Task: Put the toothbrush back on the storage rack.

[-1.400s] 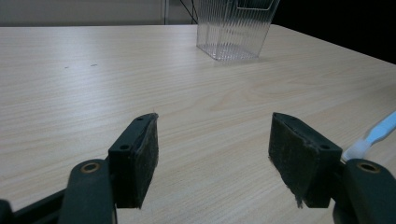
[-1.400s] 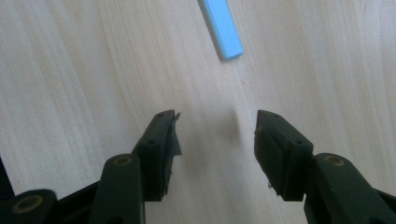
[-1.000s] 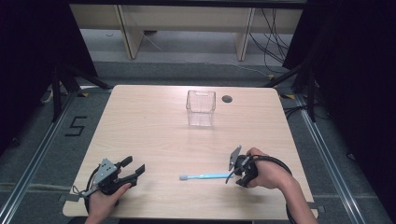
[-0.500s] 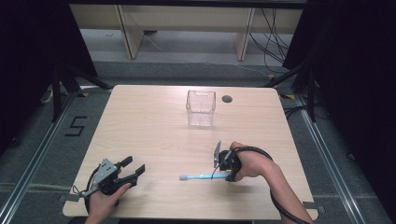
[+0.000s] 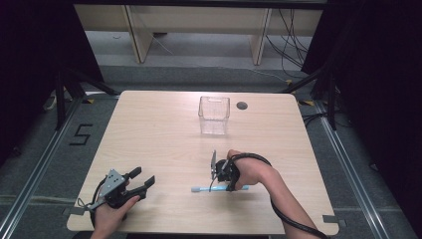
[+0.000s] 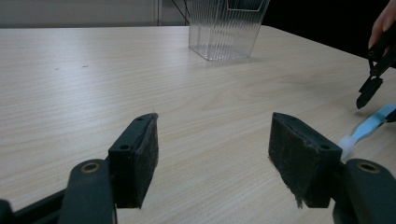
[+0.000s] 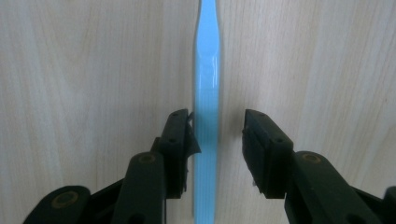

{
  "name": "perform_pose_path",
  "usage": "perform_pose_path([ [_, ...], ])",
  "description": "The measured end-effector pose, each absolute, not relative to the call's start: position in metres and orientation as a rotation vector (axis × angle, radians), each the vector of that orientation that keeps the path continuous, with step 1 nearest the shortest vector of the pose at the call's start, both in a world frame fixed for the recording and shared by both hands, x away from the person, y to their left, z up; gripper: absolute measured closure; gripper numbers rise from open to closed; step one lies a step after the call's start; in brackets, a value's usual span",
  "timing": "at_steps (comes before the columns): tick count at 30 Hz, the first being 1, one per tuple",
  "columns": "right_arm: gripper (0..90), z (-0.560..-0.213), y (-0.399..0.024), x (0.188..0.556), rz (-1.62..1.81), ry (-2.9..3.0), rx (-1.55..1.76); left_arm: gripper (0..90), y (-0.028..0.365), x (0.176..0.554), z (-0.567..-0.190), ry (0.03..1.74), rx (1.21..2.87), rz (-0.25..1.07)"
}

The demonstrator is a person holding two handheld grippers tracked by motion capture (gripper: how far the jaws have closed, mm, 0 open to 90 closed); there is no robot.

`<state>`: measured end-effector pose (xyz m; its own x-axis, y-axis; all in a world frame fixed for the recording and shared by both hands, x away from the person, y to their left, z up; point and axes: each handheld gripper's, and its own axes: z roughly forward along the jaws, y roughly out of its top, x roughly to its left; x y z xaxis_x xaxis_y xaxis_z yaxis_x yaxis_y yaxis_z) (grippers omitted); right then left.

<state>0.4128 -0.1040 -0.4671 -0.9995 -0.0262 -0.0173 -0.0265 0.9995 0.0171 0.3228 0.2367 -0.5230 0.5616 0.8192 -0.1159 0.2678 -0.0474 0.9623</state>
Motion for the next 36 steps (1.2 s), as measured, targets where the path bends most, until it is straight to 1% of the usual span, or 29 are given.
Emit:
perform_pose_path([
  [8,66.2,-0.473,-0.098,0.414,0.048,3.128,-0.081,32.8,0.236,0.323,-0.523,0.941,1.604,0.575],
  [13,67.7,-0.471,-0.093,0.413,0.04,3.152,-0.038,32.8,0.236,0.322,-0.523,0.949,1.606,0.57],
  [15,68.5,-0.473,-0.091,0.416,0.051,3.144,-0.129,32.8,0.236,0.322,-0.523,0.946,1.606,0.572],
  [17,69.7,-0.474,-0.089,0.414,0.045,3.154,-0.104,32.8,0.237,0.322,-0.523,0.945,1.605,0.57],
  [24,70.4,-0.474,-0.086,0.413,0.04,3.152,-0.062,32.8,0.237,0.322,-0.523,0.942,1.605,0.571],
  [27,70.7,-0.475,-0.084,0.415,0.055,3.145,-0.115,32.8,0.237,0.323,-0.523,0.935,1.602,0.569],
  [33,71.8,-0.475,-0.081,0.415,0.061,3.153,-0.114,32.8,0.237,0.323,-0.523,0.929,1.603,0.573],
  [35,72.1,-0.475,-0.08,0.413,0.057,3.161,-0.065,32.7,0.237,0.323,-0.523,0.929,1.603,0.572],
  [36,72.4,-0.475,-0.078,0.415,0.048,3.16,-0.108,32.8,0.237,0.323,-0.523,0.931,1.605,0.572],
])
